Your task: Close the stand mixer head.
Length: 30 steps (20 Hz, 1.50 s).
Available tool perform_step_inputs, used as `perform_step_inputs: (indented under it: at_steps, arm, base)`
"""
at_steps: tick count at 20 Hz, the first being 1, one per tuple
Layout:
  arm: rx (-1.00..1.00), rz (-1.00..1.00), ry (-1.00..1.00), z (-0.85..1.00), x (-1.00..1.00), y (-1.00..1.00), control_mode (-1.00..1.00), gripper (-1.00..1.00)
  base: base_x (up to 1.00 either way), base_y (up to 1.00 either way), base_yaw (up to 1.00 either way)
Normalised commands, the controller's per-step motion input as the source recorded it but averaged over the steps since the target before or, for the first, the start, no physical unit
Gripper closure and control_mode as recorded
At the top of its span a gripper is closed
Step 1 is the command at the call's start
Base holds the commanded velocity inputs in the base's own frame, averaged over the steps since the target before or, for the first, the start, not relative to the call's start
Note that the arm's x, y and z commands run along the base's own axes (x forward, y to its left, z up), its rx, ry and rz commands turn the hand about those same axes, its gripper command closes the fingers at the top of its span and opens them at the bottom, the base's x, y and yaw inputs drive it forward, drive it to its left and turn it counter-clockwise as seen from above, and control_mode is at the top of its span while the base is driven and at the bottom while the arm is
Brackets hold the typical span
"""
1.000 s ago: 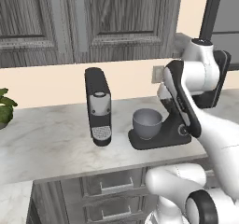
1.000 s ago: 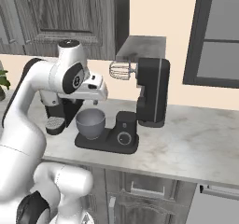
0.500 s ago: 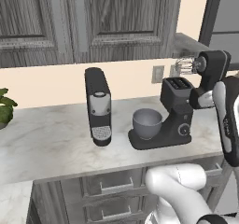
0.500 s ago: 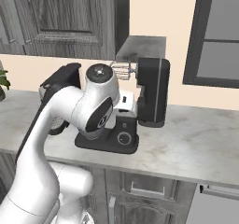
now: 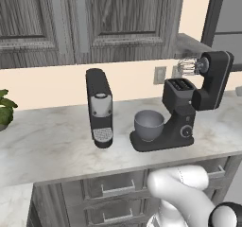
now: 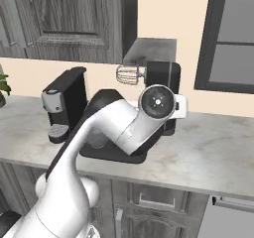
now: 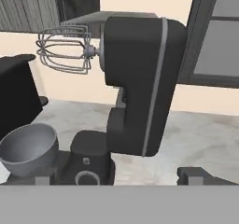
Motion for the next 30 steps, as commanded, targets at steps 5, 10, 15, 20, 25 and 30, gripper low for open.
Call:
perform_step_inputs:
  at_steps: [5, 10, 15, 20, 25, 30]
  arm:
    - [0.0, 0.17, -0.29, 0.49, 0.0, -0.99, -1.0, -1.0]
    - [0.0, 0.18, -0.21, 0.0, 0.49, -0.72, -1.0, -1.0]
    - [-0.01, 0.22, -0.13, -0.07, 0.85, -0.19, -1.0, -1.0]
    - [-0.02, 0.29, -0.12, -0.01, 0.75, 0.0, -1.0, -1.0]
    - [0.0, 0.36, -0.04, 0.0, 0.7, 0.26, -1.0, -1.0]
    - [-0.09, 0.51, 0.0, 0.0, 0.29, 0.91, -1.0, -1.0]
  base:
    - [0.0, 0.0, 0.0]
    - [0.0, 0.0, 0.0]
    - [0.0, 0.0, 0.0]
    - [0.0, 0.0, 0.0]
    - [0.0, 0.0, 0.0]
    - [0.0, 0.0, 0.0]
